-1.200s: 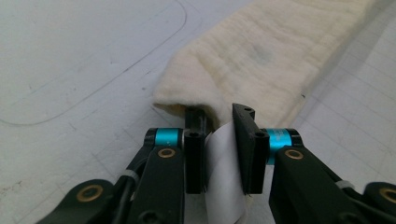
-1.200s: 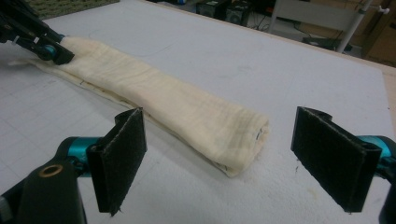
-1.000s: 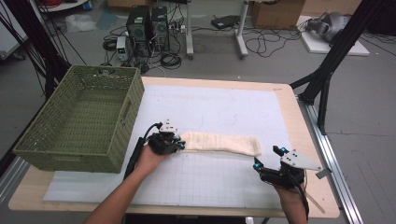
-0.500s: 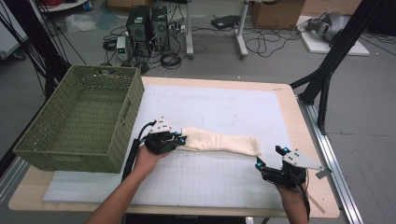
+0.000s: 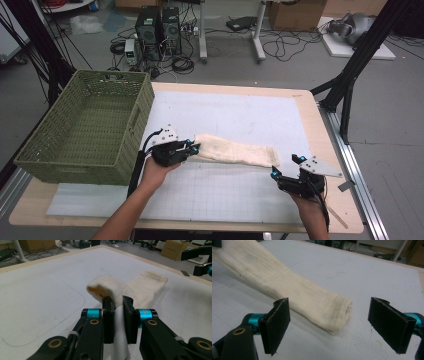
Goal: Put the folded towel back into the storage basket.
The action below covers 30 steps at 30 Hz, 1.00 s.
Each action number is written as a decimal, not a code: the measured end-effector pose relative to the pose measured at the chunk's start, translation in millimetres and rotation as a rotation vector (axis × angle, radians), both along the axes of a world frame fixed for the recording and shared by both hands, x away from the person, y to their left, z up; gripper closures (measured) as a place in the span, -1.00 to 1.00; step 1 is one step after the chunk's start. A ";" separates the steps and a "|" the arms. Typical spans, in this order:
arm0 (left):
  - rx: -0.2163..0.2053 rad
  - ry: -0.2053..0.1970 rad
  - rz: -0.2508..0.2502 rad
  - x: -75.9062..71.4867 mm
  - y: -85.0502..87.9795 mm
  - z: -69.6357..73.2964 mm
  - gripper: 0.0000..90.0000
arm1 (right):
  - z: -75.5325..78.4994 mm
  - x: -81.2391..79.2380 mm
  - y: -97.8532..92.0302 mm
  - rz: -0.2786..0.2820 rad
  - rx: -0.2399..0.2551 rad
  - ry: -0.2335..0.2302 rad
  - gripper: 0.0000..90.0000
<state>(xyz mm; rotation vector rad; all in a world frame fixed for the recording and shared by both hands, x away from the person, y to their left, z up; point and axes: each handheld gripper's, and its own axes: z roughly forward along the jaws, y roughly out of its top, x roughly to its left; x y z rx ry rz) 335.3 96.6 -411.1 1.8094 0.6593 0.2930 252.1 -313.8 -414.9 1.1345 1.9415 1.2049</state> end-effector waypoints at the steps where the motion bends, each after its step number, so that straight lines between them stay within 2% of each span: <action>1: 0.003 -0.002 0.002 -0.3 0.8 0.4 0.79 | 0.5 0.6 1.2 0.008 -0.003 -0.003 -0.63; 6: -0.012 -0.009 0.007 -3.1 4.7 3.3 0.79 | 2.6 6.4 6.4 0.021 0.002 0.005 -0.63; 12: -0.007 -0.022 0.013 -6.0 11.6 7.2 0.79 | 5.8 11.5 16.9 0.056 -0.007 0.010 -0.63; 15: -0.003 -0.024 0.014 -6.5 13.8 8.2 0.79 | 3.1 18.9 20.6 0.056 -0.025 0.033 -0.63; 20: 0.002 -0.023 0.014 -7.4 15.0 7.7 0.79 | -9.1 36.5 24.3 0.027 -0.033 0.099 -0.62; 22: 0.003 -0.022 0.017 -7.9 15.3 7.1 0.79 | -13.4 42.3 25.2 0.022 -0.045 0.129 -0.48; 25: 0.005 -0.023 0.017 -8.9 16.4 6.5 0.79 | -19.9 50.7 22.6 -0.013 -0.058 0.168 -0.41; 29: 0.008 -0.022 0.016 -10.6 18.4 4.7 0.79 | -23.8 52.6 19.0 -0.013 -0.062 0.189 -0.32; 30: 0.011 -0.022 0.014 -10.7 18.9 4.4 0.79 | -26.0 53.2 17.8 -0.006 -0.058 0.212 -0.25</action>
